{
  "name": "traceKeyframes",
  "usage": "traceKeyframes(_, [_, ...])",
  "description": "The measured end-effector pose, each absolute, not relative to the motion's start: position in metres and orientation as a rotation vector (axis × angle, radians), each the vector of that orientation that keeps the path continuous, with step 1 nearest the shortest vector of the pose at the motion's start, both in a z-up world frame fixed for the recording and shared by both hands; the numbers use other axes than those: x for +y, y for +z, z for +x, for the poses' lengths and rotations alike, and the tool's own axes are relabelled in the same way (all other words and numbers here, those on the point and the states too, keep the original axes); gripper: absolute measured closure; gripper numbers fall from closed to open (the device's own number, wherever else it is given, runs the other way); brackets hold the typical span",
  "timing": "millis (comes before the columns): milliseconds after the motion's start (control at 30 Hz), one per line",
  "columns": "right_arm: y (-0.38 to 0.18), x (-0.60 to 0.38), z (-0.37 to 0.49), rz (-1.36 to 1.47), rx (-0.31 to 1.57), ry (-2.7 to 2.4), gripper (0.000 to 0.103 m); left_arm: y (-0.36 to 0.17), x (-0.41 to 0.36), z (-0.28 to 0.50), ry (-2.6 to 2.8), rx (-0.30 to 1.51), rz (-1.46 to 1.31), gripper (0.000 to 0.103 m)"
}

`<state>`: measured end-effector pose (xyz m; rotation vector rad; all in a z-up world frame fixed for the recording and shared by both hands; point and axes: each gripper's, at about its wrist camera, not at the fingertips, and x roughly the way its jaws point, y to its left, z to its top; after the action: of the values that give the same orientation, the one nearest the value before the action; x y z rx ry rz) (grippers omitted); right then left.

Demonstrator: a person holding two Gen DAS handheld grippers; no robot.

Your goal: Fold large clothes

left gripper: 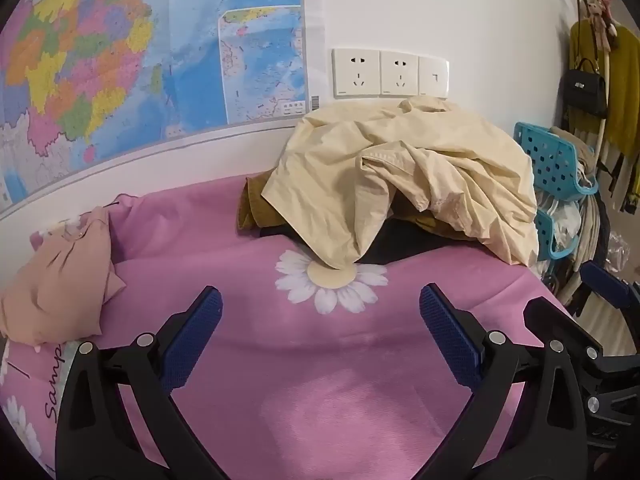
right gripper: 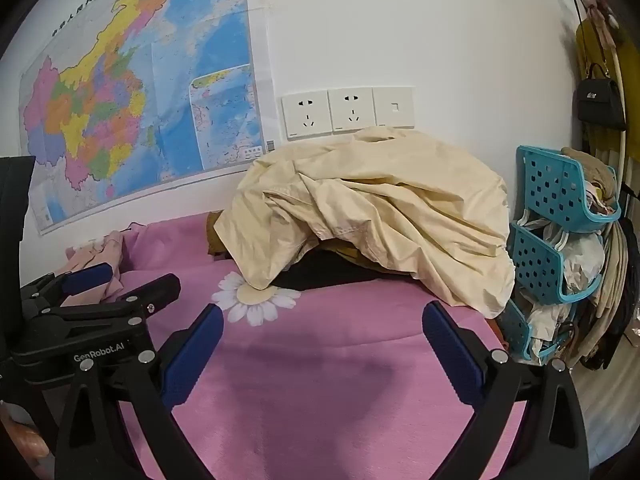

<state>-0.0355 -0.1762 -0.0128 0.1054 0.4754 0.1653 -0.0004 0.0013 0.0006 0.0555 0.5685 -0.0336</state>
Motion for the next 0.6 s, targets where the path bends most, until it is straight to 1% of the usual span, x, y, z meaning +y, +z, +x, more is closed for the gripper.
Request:
traceKeyframes(200, [-0.012,-0.180,-0.034,0.103,0.469,0.150,0.006,-0.006,-0.006,0.001,-0.028,0.573,0.066,0.005])
traceKeyframes(600, [-0.011,-0.184,-0.033,0.106,0.481,0.138,0.006,-0.001,-0.006,0.002,-0.044,0.576,0.037,0.005])
